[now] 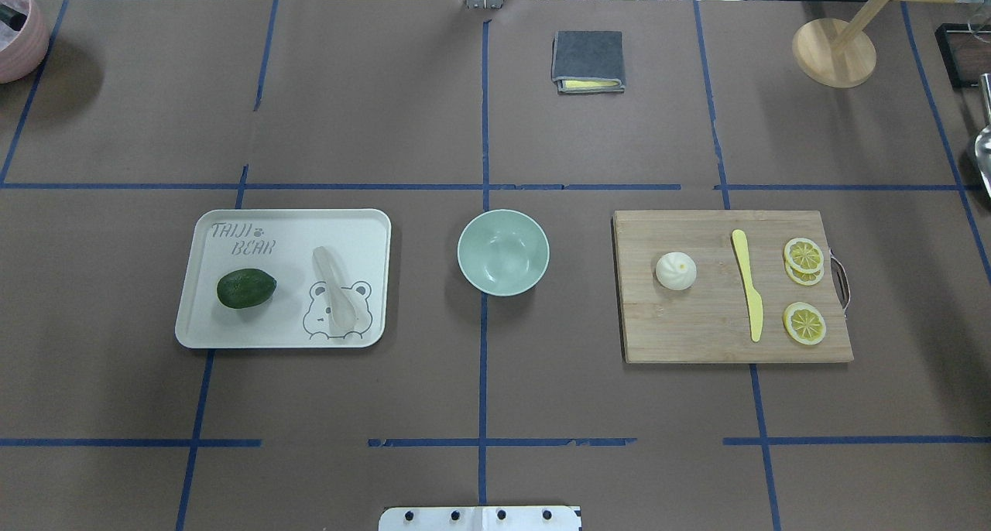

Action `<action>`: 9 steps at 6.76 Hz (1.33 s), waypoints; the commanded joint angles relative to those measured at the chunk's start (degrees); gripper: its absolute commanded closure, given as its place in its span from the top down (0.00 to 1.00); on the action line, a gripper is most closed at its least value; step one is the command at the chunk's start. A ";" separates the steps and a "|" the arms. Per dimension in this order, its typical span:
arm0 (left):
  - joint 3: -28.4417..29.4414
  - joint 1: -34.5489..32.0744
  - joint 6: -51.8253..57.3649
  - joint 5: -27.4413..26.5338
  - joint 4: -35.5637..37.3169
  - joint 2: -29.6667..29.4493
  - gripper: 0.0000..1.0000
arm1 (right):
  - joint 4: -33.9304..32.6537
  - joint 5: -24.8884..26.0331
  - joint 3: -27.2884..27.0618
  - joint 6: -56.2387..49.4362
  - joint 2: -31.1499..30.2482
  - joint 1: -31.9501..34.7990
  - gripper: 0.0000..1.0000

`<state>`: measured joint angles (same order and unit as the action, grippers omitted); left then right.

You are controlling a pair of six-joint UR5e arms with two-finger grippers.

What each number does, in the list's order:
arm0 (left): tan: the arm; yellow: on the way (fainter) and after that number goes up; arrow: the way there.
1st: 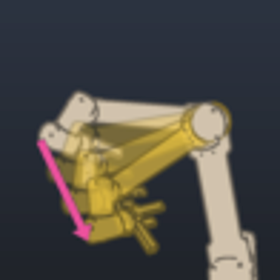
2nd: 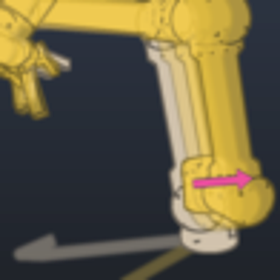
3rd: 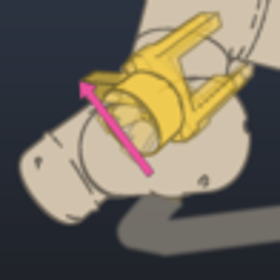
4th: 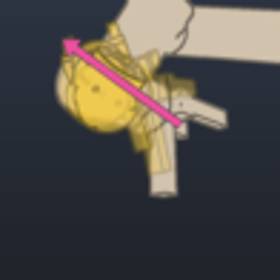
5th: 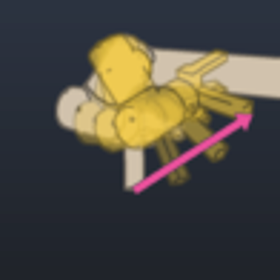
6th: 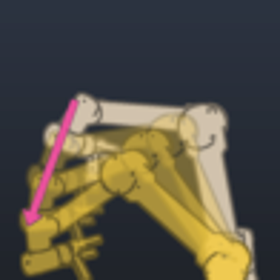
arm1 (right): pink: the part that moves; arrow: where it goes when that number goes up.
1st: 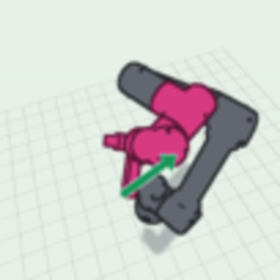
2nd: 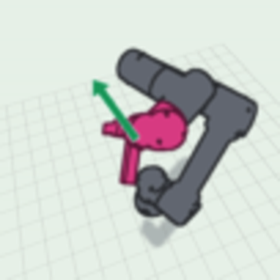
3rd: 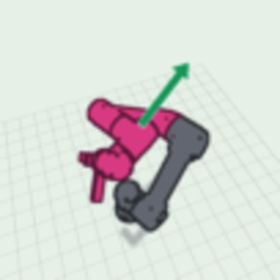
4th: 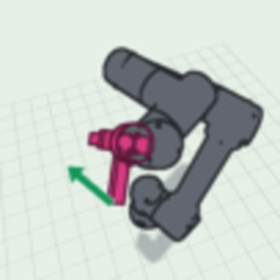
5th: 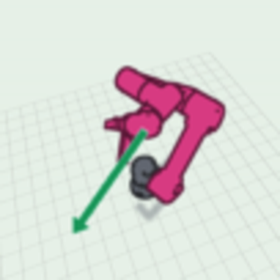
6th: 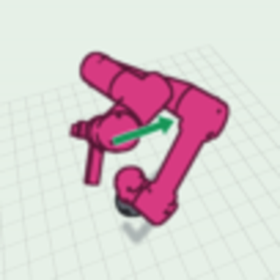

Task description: Put spoon and bun in bowl

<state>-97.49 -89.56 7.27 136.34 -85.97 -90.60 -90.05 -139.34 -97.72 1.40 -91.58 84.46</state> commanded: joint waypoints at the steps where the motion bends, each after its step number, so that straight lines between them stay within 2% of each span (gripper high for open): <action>1: -1.46 -0.17 1.07 0.59 -1.20 1.55 1.00 | -0.04 -0.40 -0.19 -0.08 0.08 0.09 1.00; 3: -2.61 0.00 1.08 -0.02 0.37 1.57 1.00 | 0.39 -2.60 -0.19 -0.17 0.34 0.70 1.00; 4: -4.36 0.00 1.77 0.42 -0.94 1.83 1.00 | 0.40 -2.60 -0.19 -0.17 0.87 0.88 1.00; 5: -3.59 -0.09 1.87 0.60 -2.08 2.44 1.00 | 0.40 -2.69 -0.80 -0.43 0.18 0.97 1.00; 6: -4.45 -0.35 2.04 5.56 -2.44 4.19 1.00 | 0.40 -2.52 -2.02 -0.17 -0.79 0.97 1.00; 7: -5.85 -0.18 1.70 7.52 -5.23 4.29 1.00 | 0.40 -1.99 -1.60 0.00 -0.62 0.97 1.00; 9: -6.04 0.35 1.43 8.15 -8.85 4.30 1.00 | 0.40 -2.51 -2.39 0.09 -0.88 0.97 1.00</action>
<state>-103.30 -89.59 8.99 143.89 -93.17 -86.30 -89.65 -141.68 -99.85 1.48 -92.38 85.42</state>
